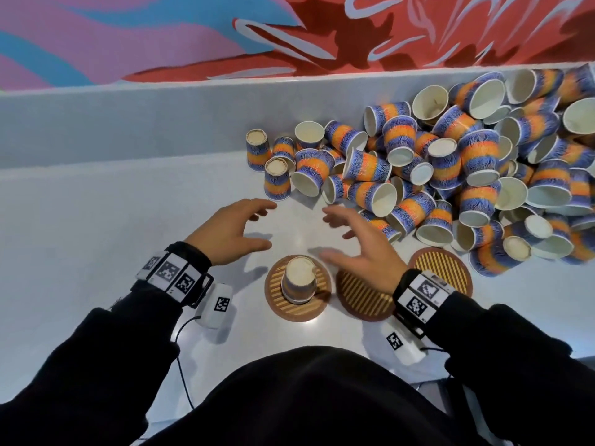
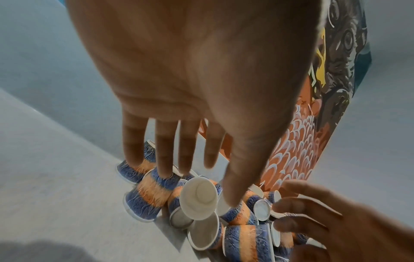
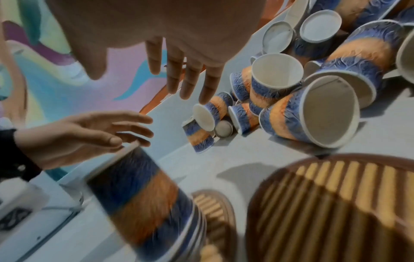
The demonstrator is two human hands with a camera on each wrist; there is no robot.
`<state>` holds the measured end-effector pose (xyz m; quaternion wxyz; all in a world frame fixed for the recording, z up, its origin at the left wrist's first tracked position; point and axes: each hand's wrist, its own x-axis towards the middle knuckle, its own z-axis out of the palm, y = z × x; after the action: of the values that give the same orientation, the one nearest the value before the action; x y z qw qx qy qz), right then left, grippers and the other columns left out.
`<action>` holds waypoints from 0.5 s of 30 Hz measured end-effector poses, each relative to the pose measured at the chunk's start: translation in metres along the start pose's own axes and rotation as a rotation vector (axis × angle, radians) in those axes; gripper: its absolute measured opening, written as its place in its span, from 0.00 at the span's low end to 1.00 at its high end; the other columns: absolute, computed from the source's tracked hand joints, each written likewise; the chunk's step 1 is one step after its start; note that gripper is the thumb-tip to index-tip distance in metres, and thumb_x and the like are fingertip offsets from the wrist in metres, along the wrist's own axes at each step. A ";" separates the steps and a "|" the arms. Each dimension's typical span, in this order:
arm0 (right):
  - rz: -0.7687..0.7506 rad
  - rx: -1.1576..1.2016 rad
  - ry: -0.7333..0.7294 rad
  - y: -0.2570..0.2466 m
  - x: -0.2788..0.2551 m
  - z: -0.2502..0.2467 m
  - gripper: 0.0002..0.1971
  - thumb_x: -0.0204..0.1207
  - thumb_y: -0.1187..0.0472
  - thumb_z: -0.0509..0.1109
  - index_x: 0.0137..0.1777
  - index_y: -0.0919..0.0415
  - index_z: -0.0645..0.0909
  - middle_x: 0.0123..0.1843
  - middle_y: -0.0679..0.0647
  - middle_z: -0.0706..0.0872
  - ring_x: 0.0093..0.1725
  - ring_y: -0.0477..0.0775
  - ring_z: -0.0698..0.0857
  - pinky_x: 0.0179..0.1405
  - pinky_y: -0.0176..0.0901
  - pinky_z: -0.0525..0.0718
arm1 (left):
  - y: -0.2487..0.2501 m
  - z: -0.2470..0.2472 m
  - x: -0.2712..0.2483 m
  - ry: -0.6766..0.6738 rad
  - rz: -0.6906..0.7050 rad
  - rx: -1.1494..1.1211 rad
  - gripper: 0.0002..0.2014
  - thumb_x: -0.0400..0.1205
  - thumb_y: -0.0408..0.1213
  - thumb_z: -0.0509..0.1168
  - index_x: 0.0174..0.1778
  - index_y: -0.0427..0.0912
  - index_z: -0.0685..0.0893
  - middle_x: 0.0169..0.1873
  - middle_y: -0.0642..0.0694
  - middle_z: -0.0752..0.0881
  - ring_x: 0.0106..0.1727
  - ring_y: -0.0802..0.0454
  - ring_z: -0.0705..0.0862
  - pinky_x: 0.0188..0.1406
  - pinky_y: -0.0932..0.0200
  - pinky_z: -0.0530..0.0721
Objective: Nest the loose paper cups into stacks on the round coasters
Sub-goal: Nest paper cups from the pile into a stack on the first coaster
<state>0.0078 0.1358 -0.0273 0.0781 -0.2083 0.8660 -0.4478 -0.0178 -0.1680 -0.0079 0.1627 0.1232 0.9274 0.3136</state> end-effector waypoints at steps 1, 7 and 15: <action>0.034 0.018 0.073 0.000 0.013 -0.006 0.32 0.80 0.41 0.77 0.82 0.41 0.71 0.73 0.41 0.82 0.70 0.40 0.82 0.67 0.46 0.84 | 0.001 -0.003 0.008 0.062 0.004 0.025 0.36 0.80 0.46 0.79 0.83 0.56 0.73 0.72 0.49 0.81 0.68 0.53 0.82 0.70 0.46 0.83; 0.089 -0.286 0.101 0.004 0.109 -0.030 0.38 0.76 0.58 0.82 0.85 0.56 0.70 0.81 0.56 0.77 0.75 0.58 0.81 0.71 0.44 0.78 | 0.015 -0.020 0.082 0.381 0.005 -0.032 0.38 0.75 0.43 0.81 0.81 0.47 0.73 0.72 0.42 0.80 0.68 0.44 0.82 0.68 0.47 0.82; -0.017 -0.917 -0.130 0.016 0.174 -0.005 0.32 0.84 0.57 0.73 0.87 0.56 0.69 0.90 0.62 0.65 0.89 0.71 0.62 0.84 0.70 0.65 | -0.010 0.017 0.146 0.239 -0.141 0.231 0.37 0.75 0.47 0.76 0.79 0.63 0.69 0.77 0.40 0.74 0.63 0.29 0.83 0.60 0.35 0.88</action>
<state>-0.1550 0.0733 -0.0281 0.0284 -0.2560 0.9663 -0.0052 -0.1469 -0.1183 -0.0593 0.0575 0.0373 0.9763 0.2052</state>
